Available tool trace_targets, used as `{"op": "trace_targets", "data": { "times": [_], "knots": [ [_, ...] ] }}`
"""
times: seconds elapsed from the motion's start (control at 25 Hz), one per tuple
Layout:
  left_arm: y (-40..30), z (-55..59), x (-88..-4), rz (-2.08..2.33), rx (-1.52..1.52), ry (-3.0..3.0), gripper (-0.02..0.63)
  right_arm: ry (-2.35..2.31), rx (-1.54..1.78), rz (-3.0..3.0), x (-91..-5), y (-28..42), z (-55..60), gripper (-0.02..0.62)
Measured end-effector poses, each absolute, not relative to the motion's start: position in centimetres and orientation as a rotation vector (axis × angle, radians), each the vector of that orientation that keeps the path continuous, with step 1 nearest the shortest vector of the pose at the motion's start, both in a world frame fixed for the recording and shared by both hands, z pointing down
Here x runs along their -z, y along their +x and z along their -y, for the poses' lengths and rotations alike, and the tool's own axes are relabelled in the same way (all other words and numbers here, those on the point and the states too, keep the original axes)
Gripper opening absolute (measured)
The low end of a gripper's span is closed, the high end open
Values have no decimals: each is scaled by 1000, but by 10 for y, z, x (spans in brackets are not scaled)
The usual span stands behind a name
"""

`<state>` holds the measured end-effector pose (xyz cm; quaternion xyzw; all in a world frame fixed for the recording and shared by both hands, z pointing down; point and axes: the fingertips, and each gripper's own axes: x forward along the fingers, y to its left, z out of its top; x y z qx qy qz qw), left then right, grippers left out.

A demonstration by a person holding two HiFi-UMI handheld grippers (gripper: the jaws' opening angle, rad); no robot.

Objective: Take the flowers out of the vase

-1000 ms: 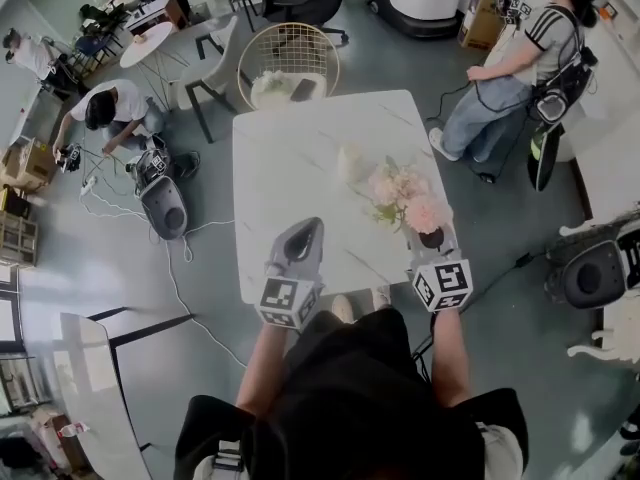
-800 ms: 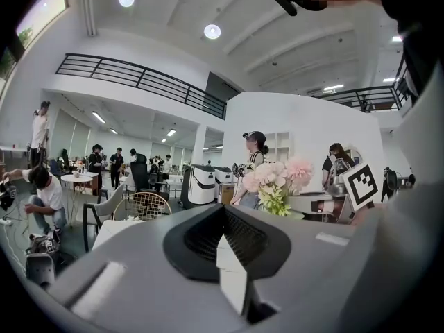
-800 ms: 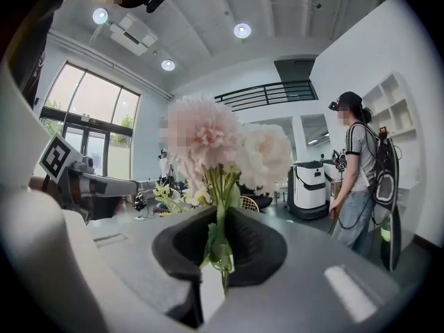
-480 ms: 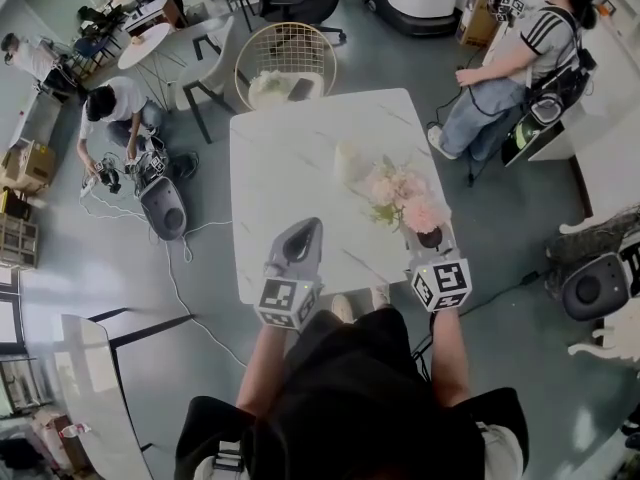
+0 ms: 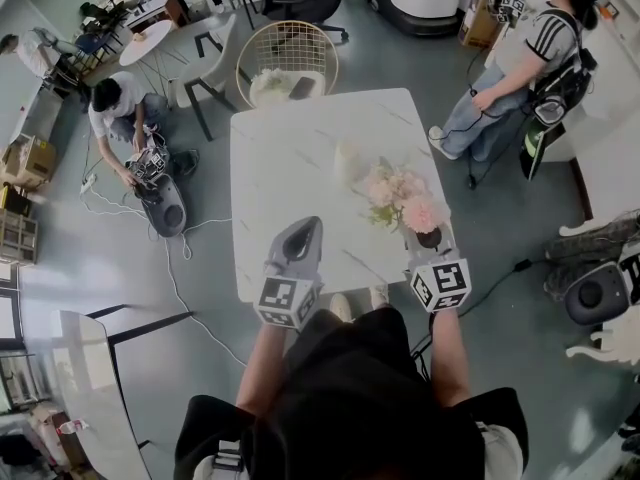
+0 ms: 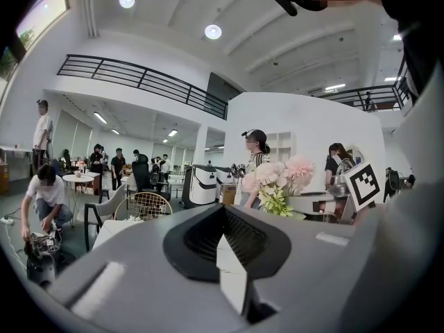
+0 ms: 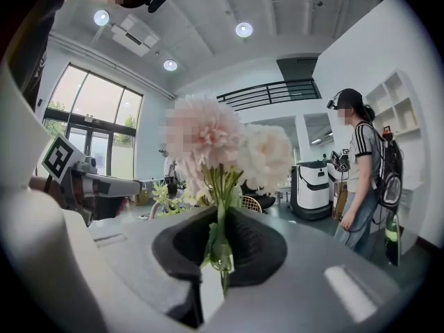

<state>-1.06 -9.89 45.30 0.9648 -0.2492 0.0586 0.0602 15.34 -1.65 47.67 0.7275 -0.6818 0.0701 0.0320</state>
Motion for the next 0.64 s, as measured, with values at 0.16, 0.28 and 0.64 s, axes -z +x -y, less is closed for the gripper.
{"op": "trace_targets", "data": {
  "times": [0.16,0.28,0.64],
  "knots": [
    [-8,96,-453,751,-176,2924,8,2238,-217,2101,-477,155,15,37],
    [-7,96,-452,749,-174,2927,8,2238,-217,2101,-477,156,14,37],
    [-12,98,-450,746,-175,2928,8,2234,-210,2101,-474,149,16,37]
  ]
}}
